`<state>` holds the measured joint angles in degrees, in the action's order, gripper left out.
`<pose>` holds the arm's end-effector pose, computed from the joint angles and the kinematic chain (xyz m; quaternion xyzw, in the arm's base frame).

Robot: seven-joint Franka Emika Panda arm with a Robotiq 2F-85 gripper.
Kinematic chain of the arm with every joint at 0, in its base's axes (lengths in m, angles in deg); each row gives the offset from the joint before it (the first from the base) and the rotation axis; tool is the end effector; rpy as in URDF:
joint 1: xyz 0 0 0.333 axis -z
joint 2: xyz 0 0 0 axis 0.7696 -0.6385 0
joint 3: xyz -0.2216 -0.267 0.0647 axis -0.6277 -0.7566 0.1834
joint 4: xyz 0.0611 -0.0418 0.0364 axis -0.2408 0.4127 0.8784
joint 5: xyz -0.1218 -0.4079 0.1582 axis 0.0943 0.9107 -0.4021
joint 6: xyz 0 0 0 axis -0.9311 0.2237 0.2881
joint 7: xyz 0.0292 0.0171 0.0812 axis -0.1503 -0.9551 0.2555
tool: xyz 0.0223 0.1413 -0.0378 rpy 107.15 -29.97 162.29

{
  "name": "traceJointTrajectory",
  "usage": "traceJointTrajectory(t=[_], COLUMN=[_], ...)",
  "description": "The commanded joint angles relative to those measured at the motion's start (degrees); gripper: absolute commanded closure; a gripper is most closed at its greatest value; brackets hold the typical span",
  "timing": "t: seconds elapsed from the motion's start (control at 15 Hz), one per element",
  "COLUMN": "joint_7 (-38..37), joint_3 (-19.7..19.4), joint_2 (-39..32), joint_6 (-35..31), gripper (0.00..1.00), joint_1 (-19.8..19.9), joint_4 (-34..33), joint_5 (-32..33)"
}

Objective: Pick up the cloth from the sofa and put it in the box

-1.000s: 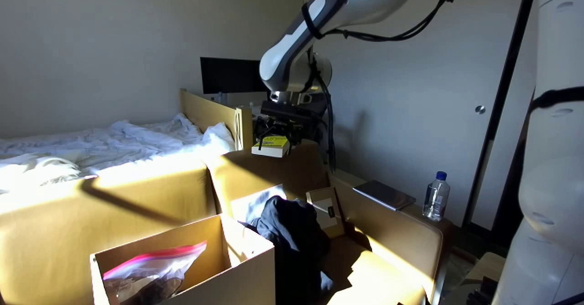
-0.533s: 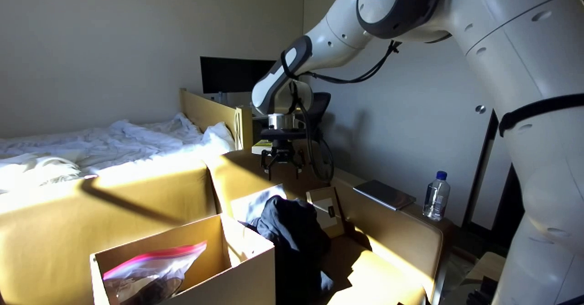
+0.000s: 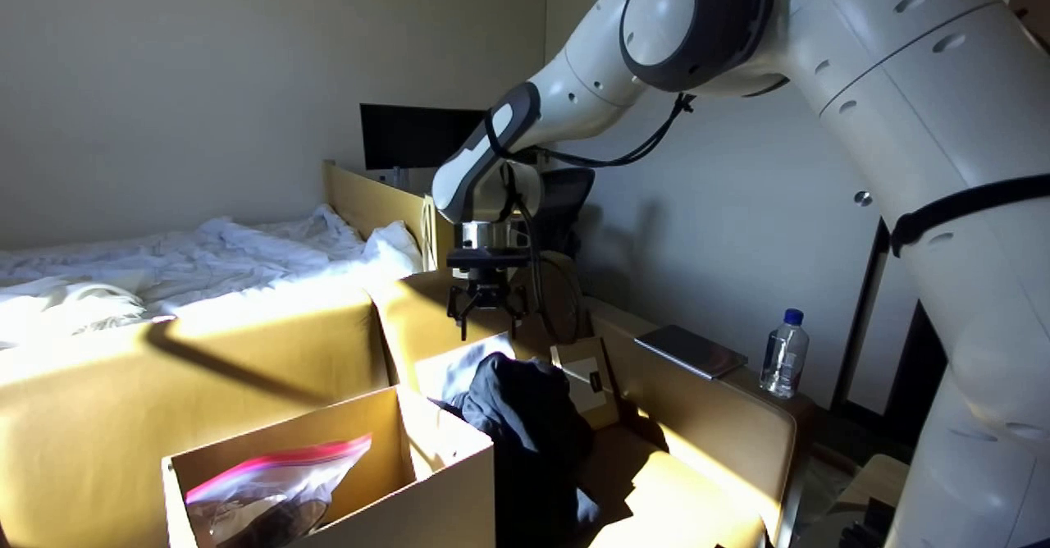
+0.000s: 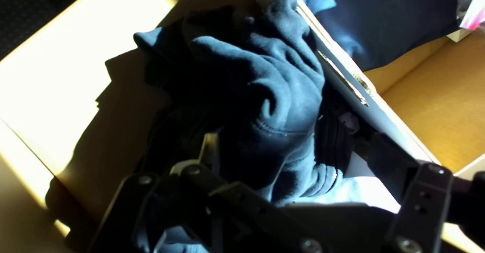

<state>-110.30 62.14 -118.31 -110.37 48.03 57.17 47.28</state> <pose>0.7359 0.0272 0.1654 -0.9416 0.3188 0.1065 0.0190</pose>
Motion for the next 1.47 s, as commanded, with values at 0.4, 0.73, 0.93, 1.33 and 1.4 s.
traceJointTrajectory(t=[0.4,0.73,0.93,1.33,1.4], joint_7=[-12.0,-21.5,-28.7,-31.1,-31.0], joint_3=[0.8,-2.3,-4.1,-1.9,-1.5], joint_2=[-21.3,-21.9,-26.1,-35.0,-36.1], joint_6=[-14.4,-4.6,5.1,11.5,11.8], gripper=[0.00,0.00,0.00,0.41,0.47], joint_1=[1.9,1.2,1.0,1.6,1.4], joint_4=[-14.2,-16.7,-23.6,-36.7,-38.2], joint_5=[-14.1,-12.4,-10.2,-9.2,-9.1])
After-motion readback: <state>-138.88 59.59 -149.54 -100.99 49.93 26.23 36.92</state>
